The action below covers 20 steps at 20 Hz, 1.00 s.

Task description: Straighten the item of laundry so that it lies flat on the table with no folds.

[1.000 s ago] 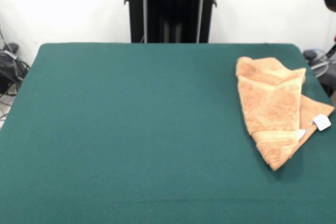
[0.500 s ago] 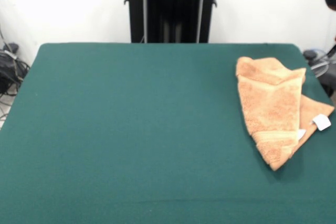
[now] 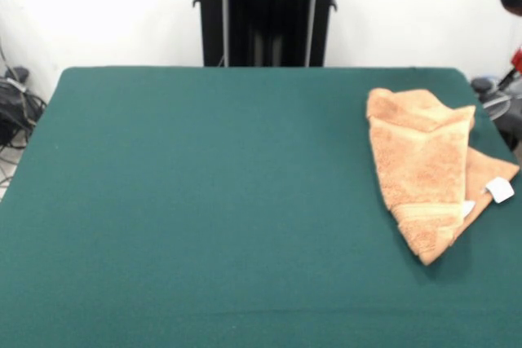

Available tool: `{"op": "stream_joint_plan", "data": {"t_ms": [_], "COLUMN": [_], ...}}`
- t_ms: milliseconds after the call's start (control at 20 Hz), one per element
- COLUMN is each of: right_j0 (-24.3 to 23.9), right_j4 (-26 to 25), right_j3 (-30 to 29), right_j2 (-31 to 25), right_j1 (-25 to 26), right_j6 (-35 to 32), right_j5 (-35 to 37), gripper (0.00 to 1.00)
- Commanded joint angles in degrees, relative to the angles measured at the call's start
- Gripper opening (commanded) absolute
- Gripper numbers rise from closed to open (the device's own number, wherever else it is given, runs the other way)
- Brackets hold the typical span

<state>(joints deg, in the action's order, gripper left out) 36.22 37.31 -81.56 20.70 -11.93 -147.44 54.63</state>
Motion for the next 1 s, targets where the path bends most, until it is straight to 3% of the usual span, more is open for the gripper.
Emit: {"op": "stream_joint_plan", "data": {"t_ms": [50, 1000], "right_j0": [-1.76, -2.0], "right_j4": [-4.42, -11.11], "right_j3": [-1.4, 1.24], "right_j2": [0.35, 4.17], "right_j1": [2.42, 3.43], "right_j6": [-10.64, -10.48], "right_j5": [-1.87, -0.34], "gripper": [1.0, 1.0]}}
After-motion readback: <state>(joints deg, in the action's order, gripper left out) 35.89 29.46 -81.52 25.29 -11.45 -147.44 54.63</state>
